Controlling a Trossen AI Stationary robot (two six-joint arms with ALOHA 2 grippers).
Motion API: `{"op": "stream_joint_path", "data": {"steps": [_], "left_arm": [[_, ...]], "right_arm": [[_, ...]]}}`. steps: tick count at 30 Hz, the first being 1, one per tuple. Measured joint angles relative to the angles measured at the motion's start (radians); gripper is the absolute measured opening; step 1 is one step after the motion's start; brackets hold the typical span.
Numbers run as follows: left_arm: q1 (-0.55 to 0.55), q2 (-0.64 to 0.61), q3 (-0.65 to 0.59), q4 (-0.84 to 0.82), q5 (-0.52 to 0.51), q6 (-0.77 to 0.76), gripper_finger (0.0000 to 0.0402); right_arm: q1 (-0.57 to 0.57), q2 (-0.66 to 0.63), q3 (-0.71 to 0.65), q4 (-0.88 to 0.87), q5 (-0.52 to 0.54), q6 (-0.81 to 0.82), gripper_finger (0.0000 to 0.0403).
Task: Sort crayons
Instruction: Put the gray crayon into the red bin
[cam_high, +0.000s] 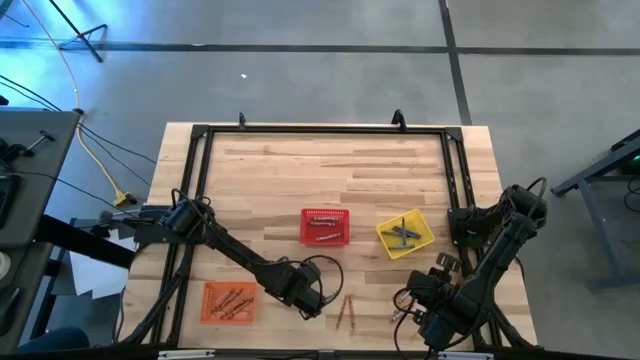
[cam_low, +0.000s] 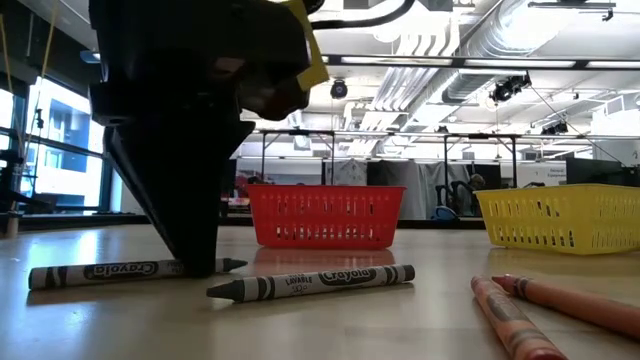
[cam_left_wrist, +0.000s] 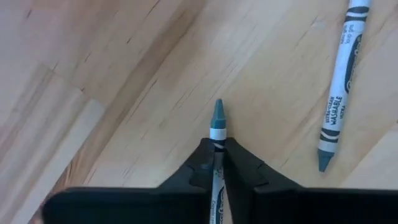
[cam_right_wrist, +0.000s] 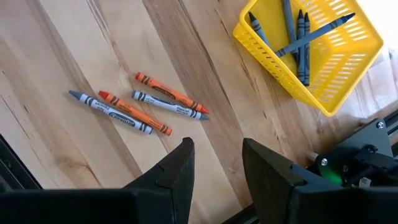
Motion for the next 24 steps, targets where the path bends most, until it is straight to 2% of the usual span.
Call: {"op": "stream_joint_path", "data": {"steps": [6, 11, 17, 24], "left_arm": [[0.004, -0.005, -0.001, 0.002, 0.023, 0.021, 0.0004], [0.004, -0.033, 0.018, -0.034, -0.004, 0.056, 0.0002], [0.011, -0.072, 0.128, -0.114, -0.125, 0.147, 0.0001], [0.074, -0.101, 0.235, -0.101, -0.364, 0.377, 0.0001]], "right_arm": [[0.000, 0.000, 0.000, 0.000, 0.001, 0.000, 0.0128], [0.000, 0.000, 0.000, 0.001, 0.002, 0.000, 0.0128], [0.000, 0.000, 0.000, 0.004, 0.002, 0.000, 0.0128], [0.000, 0.000, 0.000, 0.004, 0.028, 0.000, 0.0128]]}}
